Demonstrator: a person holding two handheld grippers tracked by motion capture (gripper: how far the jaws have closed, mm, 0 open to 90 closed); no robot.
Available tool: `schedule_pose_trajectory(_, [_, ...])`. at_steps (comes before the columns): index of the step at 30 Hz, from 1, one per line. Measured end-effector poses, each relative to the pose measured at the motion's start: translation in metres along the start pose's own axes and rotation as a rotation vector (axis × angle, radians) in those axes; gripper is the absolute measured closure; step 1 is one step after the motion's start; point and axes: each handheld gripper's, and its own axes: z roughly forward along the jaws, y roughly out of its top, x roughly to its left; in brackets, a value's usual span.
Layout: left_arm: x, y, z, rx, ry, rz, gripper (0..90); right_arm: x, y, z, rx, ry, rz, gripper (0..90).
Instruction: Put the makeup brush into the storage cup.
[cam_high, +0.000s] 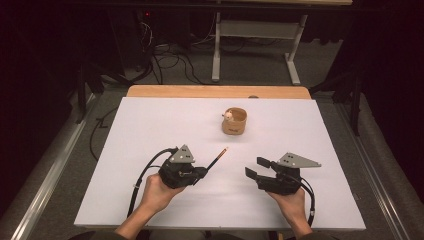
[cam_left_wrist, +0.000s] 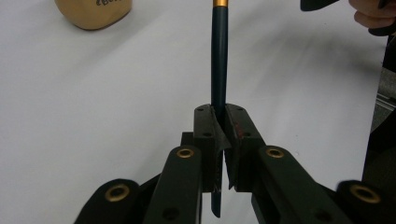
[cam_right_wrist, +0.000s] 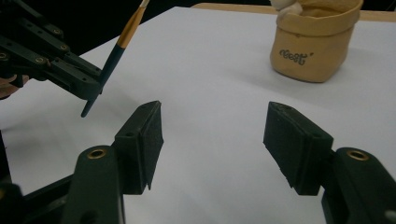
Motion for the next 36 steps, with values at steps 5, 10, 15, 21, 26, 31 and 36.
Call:
schedule_pose_trajectory(5, [-0.001,0.001,0.000,-0.002,-0.004,0.004,83.9,0.006,0.004,0.008,0.002,0.024,-0.003,41.1])
schedule_pose_trajectory(10, [-0.004,0.002,0.001,-0.013,-0.009,0.015,83.9,0.012,0.008,0.015,0.016,0.075,-0.016,45.1])
schedule_pose_trajectory(15, [-0.007,0.003,0.003,-0.015,-0.014,0.029,83.9,0.017,0.011,0.019,0.016,0.131,-0.021,49.5])
schedule_pose_trajectory(21, [-0.010,0.004,0.004,-0.016,-0.023,0.045,83.9,0.018,0.014,0.022,0.006,0.165,-0.017,50.7])
schedule_pose_trajectory(26, [-0.012,0.004,0.007,-0.015,-0.022,0.053,83.9,0.020,0.015,0.024,0.009,0.197,-0.015,53.0])
schedule_pose_trajectory(31, [-0.015,0.005,0.009,-0.017,-0.026,0.067,83.9,0.022,0.017,0.027,0.011,0.223,-0.013,55.0])
schedule_pose_trajectory(36, [-0.017,0.005,0.011,-0.013,-0.028,0.079,83.9,0.023,0.018,0.029,0.012,0.243,-0.010,56.9])
